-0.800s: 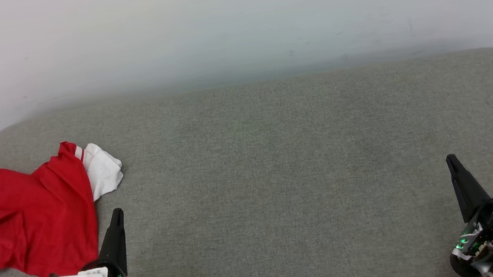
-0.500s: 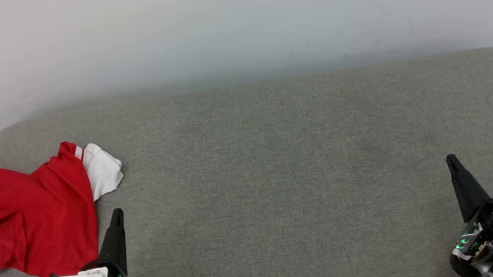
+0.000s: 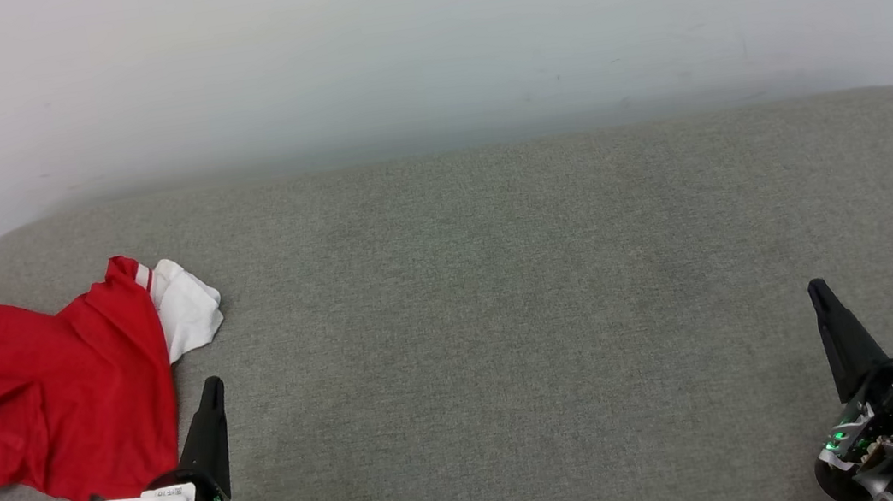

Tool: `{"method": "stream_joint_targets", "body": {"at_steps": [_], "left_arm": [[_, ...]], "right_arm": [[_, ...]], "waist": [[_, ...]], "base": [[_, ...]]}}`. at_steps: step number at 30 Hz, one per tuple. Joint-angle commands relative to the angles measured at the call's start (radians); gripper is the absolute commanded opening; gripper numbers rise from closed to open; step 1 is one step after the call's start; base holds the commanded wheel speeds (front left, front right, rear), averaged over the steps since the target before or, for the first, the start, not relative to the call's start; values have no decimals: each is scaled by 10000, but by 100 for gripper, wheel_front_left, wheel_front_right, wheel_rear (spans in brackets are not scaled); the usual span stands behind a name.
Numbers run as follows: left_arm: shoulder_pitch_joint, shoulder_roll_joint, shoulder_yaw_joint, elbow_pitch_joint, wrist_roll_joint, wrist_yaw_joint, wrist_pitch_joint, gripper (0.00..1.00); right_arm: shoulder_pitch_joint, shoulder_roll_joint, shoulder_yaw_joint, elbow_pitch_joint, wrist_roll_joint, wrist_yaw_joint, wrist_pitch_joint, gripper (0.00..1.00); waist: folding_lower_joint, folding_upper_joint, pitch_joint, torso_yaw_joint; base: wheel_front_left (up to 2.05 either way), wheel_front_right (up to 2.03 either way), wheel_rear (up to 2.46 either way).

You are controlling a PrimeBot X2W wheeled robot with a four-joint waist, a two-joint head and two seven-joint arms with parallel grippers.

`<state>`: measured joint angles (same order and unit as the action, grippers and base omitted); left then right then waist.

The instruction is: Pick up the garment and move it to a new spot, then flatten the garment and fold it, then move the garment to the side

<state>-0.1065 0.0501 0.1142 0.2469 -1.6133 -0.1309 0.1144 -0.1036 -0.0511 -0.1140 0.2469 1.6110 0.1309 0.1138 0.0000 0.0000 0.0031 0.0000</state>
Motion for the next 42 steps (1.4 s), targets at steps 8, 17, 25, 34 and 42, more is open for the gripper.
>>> {"method": "stream_joint_targets", "body": {"at_steps": [8, 17, 25, 34, 42], "left_arm": [[-60, -11, 18, -36, 4, -16, 23, 0], [-60, -11, 19, -37, 4, -16, 23, 0], [51, -8, -23, 101, -1, 2, -5, 100], [200, -20, -492, -132, -23, 2, -366, 100], [223, -16, -875, -706, -17, 2, -760, 100]], "right_arm": [[-122, 21, 2, 5, 40, -3, -5, 0], [-122, 21, 2, 5, 40, -3, -5, 0], [71, 2, 6, 86, -4, -2, -6, 100], [398, 7, 277, -116, -132, -2, -379, 100], [532, 6, 539, -561, -336, -2, -767, 100]], "waist": [[0, 0, 0, 0], [0, 0, 0, 0], [0, 0, 0, 0], [0, 0, 4, 3], [0, 0, -10, 31]], "base": [[0, 0, 0], [0, 0, 0], [0, 0, 0], [0, 0, 0], [0, 0, 0]]}}
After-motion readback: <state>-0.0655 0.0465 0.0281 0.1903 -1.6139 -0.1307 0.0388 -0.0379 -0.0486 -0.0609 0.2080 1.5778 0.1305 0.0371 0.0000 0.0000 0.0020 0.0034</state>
